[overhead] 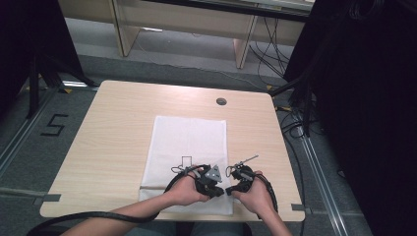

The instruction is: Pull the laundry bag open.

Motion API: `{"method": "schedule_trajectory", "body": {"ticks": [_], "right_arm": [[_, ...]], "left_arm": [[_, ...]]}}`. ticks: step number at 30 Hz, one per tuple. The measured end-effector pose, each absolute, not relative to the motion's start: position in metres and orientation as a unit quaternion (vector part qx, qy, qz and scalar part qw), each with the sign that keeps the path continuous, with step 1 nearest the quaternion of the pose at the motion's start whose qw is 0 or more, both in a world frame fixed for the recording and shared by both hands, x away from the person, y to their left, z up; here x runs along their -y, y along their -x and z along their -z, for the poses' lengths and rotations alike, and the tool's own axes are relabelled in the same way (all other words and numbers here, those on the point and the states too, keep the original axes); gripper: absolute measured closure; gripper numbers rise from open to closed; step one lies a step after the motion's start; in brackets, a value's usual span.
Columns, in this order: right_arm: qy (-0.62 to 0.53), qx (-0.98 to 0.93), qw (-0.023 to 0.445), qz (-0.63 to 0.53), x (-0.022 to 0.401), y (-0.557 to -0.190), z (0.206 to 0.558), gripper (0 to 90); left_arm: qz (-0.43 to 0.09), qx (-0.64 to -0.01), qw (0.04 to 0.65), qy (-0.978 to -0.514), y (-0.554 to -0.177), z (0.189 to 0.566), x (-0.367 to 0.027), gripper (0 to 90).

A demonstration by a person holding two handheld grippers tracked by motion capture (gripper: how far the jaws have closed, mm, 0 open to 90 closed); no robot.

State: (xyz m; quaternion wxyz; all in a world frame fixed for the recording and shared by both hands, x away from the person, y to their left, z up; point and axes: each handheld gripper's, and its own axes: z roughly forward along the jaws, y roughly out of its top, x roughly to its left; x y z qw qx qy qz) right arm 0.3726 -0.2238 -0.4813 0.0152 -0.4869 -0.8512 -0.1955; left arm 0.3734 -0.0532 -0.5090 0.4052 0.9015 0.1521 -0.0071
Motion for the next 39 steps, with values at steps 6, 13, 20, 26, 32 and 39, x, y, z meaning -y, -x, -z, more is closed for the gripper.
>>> {"method": "schedule_trajectory", "body": {"ticks": [6,13,20,26,32,39], "right_arm": [[0.488,0.852,0.012,0.189,0.222,-0.371,0.480,90.0],[0.477,0.859,0.004,0.186,0.221,-0.371,0.480,90.0],[0.482,0.857,-0.002,0.183,0.218,-0.371,0.480,90.0],[0.476,0.862,-0.007,0.176,0.217,-0.371,0.480,90.0],[0.482,0.858,-0.004,0.175,0.217,-0.370,0.479,90.0],[0.485,0.857,0.000,0.176,0.218,-0.370,0.479,90.0]], "left_arm": [[0.004,-0.147,0.398,-0.906,-0.374,0.506,0.051,87.3],[0.005,-0.148,0.408,-0.901,-0.372,0.504,0.046,87.3],[0.003,-0.146,0.416,-0.898,-0.372,0.505,0.043,87.3],[-0.002,-0.153,0.420,-0.894,-0.369,0.503,0.038,87.2],[-0.004,-0.149,0.427,-0.892,-0.368,0.501,0.032,87.3],[0.001,-0.150,0.427,-0.892,-0.370,0.502,0.031,87.2]]}}
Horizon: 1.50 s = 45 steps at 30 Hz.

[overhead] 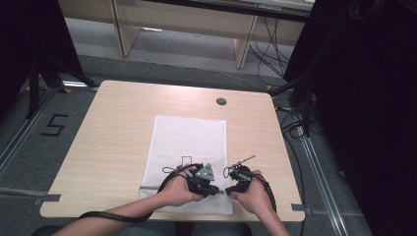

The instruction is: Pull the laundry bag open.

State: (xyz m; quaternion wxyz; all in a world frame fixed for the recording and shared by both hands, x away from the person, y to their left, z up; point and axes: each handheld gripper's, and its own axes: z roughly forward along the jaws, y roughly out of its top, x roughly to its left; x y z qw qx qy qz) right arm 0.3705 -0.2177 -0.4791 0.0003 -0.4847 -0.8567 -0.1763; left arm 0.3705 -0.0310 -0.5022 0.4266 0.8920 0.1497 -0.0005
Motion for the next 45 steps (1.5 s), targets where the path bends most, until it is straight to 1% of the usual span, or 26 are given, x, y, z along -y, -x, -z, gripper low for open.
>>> {"method": "schedule_trajectory", "body": {"ticks": [13,15,16,17,22,24,25,31,33,45], "right_arm": [[0.480,0.859,0.001,0.179,0.2182,-0.3708,0.4794,90.0],[0.472,0.863,-0.001,0.182,0.2186,-0.3713,0.4795,90.0],[0.472,0.863,-0.001,0.182,0.2186,-0.3713,0.4795,90.0],[0.472,0.863,-0.002,0.181,0.2184,-0.3715,0.4797,90.0],[0.473,0.862,-0.002,0.181,0.2185,-0.3717,0.4799,90.0],[0.474,0.862,-0.001,0.181,0.2184,-0.3714,0.4794,90.0],[0.474,0.862,-0.001,0.181,0.2186,-0.3716,0.4797,90.0],[0.474,0.862,0.001,0.182,0.2189,-0.3720,0.4800,90.0],[0.474,0.862,0.000,0.182,0.2189,-0.3720,0.4800,90.0],[0.476,0.861,0.003,0.181,0.2189,-0.3719,0.4798,90.0]], "left_arm": [[0.000,-0.145,0.428,-0.892,-0.3702,0.4995,0.0275,87.2],[0.002,-0.152,0.428,-0.891,-0.3692,0.4997,0.0277,87.2],[-0.001,-0.146,0.428,-0.892,-0.3697,0.4994,0.0276,87.2],[0.004,-0.154,0.430,-0.890,-0.3687,0.4998,0.0281,87.2],[-0.003,-0.147,0.427,-0.892,-0.3692,0.4977,0.0266,87.3],[-0.001,-0.154,0.426,-0.891,-0.3681,0.4973,0.0259,87.3],[-0.004,-0.146,0.428,-0.892,-0.3688,0.4972,0.0256,87.3],[-0.007,-0.146,0.427,-0.892,-0.3681,0.4968,0.0257,87.2],[-0.003,-0.155,0.427,-0.891,-0.3669,0.4964,0.0254,87.2],[-0.008,-0.151,0.422,-0.894,-0.3667,0.4939,0.0235,87.3]]}}
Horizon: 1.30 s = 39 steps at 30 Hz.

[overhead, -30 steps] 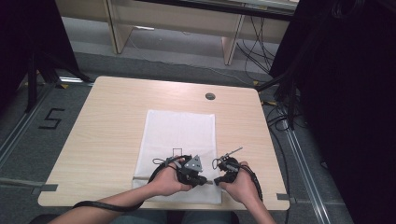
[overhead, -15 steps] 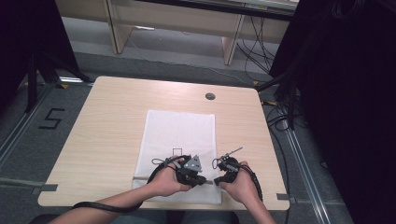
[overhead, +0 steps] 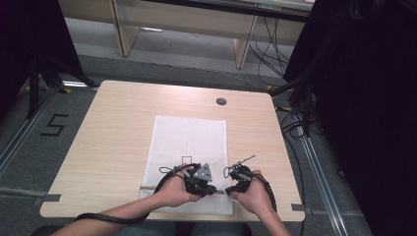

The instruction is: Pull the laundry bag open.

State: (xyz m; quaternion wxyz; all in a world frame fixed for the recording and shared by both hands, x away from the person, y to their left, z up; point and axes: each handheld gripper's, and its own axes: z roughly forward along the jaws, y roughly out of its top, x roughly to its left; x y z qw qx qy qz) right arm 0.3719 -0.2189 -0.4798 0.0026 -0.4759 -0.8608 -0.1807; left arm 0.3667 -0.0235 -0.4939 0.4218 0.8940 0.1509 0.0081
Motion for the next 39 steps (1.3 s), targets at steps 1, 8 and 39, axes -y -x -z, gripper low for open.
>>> {"method": "schedule_trajectory", "body": {"ticks": [1,8,39], "right_arm": [[0.476,0.861,0.003,0.181,0.2189,-0.3719,0.4798,90.0],[0.476,0.861,0.003,0.180,0.2189,-0.3720,0.4797,90.0],[0.472,0.862,0.004,0.183,0.2195,-0.3725,0.4798,90.0]], "left_arm": [[-0.010,-0.150,0.420,-0.895,-0.3666,0.4928,0.0228,87.3],[-0.015,-0.146,0.415,-0.898,-0.3665,0.4914,0.0212,87.3],[-0.008,-0.145,0.417,-0.897,-0.3677,0.4858,0.0162,87.3]]}}
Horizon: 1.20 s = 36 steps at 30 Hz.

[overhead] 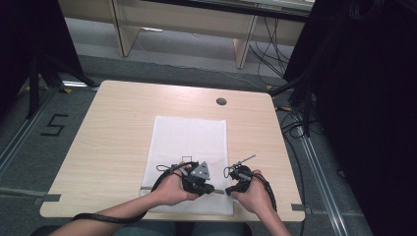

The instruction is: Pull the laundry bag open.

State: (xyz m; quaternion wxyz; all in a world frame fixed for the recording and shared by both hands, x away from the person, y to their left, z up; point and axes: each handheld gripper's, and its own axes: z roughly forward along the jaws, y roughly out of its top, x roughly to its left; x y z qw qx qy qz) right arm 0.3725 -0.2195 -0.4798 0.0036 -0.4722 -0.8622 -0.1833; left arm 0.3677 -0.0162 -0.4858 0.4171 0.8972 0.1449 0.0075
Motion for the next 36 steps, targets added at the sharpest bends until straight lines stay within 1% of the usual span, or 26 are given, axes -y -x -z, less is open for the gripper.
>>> {"method": "schedule_trajectory", "body": {"ticks": [21,22,23,25,35,36], "right_arm": [[0.474,0.862,0.005,0.180,0.2194,-0.3726,0.4798,90.0],[0.474,0.862,0.005,0.180,0.2194,-0.3726,0.4798,90.0],[0.475,0.862,0.006,0.180,0.2193,-0.3724,0.4796,90.0],[0.469,0.864,0.003,0.183,0.2195,-0.3730,0.4801,90.0],[0.470,0.864,0.002,0.182,0.2191,-0.3727,0.4798,90.0],[0.470,0.864,0.002,0.182,0.2191,-0.3727,0.4798,90.0]], "left_arm": [[-0.006,-0.145,0.415,-0.898,-0.3667,0.4820,0.0132,87.4],[-0.004,-0.153,0.415,-0.897,-0.3662,0.4815,0.0127,87.3],[-0.006,-0.145,0.415,-0.898,-0.3675,0.4806,0.0118,87.3],[-0.004,-0.155,0.415,-0.896,-0.3665,0.4796,0.0106,87.3],[-0.009,-0.147,0.415,-0.898,-0.3668,0.4766,0.0080,87.3],[-0.005,-0.156,0.415,-0.896,-0.3654,0.4768,0.0082,87.3]]}}
